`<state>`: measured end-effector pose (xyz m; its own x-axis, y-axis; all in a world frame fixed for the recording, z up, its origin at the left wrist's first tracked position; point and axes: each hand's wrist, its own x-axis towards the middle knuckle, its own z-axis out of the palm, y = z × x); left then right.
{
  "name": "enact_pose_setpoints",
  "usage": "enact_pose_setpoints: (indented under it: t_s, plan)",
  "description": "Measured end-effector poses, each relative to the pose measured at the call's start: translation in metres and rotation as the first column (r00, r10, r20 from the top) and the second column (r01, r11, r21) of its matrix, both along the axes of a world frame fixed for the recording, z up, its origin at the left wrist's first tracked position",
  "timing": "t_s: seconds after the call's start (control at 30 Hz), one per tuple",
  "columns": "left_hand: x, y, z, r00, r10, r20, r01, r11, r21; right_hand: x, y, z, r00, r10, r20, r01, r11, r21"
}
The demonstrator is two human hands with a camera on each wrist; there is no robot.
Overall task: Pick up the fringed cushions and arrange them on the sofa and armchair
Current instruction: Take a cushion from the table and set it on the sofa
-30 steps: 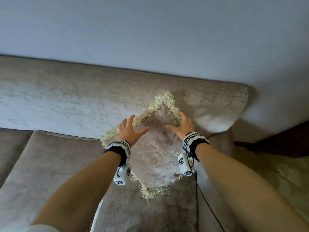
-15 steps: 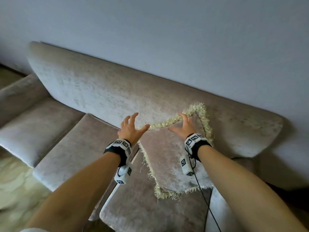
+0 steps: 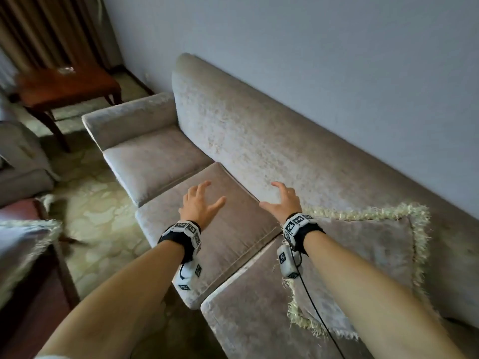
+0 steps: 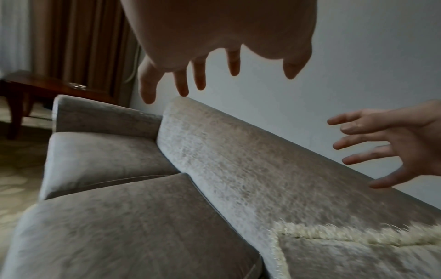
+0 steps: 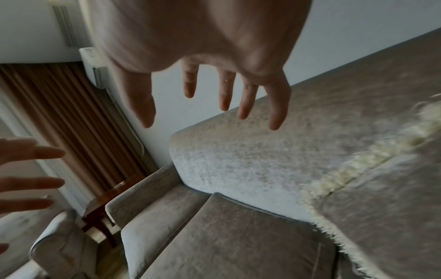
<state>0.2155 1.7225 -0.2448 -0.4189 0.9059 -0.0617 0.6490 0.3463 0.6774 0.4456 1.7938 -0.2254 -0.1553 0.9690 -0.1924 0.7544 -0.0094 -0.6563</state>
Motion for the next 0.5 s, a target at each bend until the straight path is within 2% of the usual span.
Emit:
enact_pose_setpoints:
  t_s: [0.33,0.5]
  plan:
    - [-0.194,-0.069,-0.023,0.981,0.161,0.11,-0.164,0.986,0.022,-0.207,-0.032,0.004,0.975,0.195,0.11,-0.196,0.981,0.005]
    - [-0.27,-0.117,-0.029,0.938,0.33,0.105,-0.331,0.943,-0.009,-0.301,-0.049,0.001,0.937,0.333,0.109,-0.329,0.943,-0.047]
